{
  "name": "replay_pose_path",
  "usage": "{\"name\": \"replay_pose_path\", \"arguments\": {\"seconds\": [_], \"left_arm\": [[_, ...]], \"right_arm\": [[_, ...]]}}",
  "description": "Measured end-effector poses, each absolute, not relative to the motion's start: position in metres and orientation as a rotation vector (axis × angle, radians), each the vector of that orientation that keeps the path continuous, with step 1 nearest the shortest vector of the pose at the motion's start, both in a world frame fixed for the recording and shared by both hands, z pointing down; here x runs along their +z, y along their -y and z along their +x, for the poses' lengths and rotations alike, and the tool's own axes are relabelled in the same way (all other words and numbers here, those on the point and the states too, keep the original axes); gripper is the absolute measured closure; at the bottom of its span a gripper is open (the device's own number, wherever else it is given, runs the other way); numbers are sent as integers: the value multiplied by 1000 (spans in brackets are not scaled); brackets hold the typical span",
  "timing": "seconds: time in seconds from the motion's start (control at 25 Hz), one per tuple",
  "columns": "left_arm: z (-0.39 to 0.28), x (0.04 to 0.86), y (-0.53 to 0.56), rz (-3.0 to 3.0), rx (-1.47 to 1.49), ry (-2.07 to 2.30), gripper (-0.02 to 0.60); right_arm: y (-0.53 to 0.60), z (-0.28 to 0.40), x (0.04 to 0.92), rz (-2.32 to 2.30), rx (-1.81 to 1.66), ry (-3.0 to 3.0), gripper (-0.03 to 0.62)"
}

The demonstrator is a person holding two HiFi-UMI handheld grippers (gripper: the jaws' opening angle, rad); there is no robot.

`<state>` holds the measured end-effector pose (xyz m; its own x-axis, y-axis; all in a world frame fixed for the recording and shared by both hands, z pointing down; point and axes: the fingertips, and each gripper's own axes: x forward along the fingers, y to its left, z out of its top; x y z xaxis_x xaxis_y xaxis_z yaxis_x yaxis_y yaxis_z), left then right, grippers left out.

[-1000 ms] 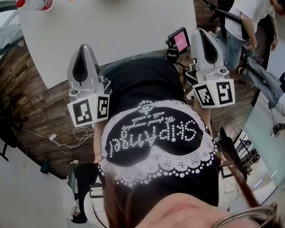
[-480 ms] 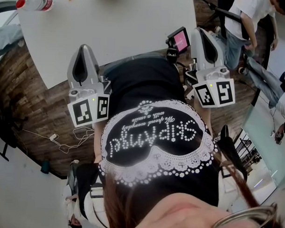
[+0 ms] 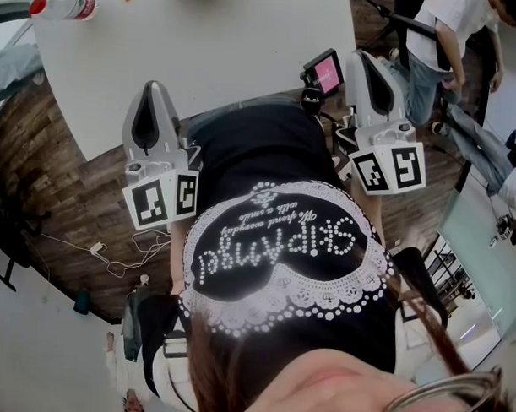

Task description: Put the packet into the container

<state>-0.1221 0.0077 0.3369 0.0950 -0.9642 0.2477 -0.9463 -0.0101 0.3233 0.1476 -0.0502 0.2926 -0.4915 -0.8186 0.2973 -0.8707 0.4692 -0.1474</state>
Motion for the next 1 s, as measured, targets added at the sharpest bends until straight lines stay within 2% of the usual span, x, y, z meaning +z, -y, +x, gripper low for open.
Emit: {"name": "replay_pose_path", "arguments": {"seconds": [1.0], "left_arm": [[-122, 337, -8, 1980, -64, 1870, 578]], "right_arm": [[50, 146, 292, 1458, 412, 2531, 599]]}}
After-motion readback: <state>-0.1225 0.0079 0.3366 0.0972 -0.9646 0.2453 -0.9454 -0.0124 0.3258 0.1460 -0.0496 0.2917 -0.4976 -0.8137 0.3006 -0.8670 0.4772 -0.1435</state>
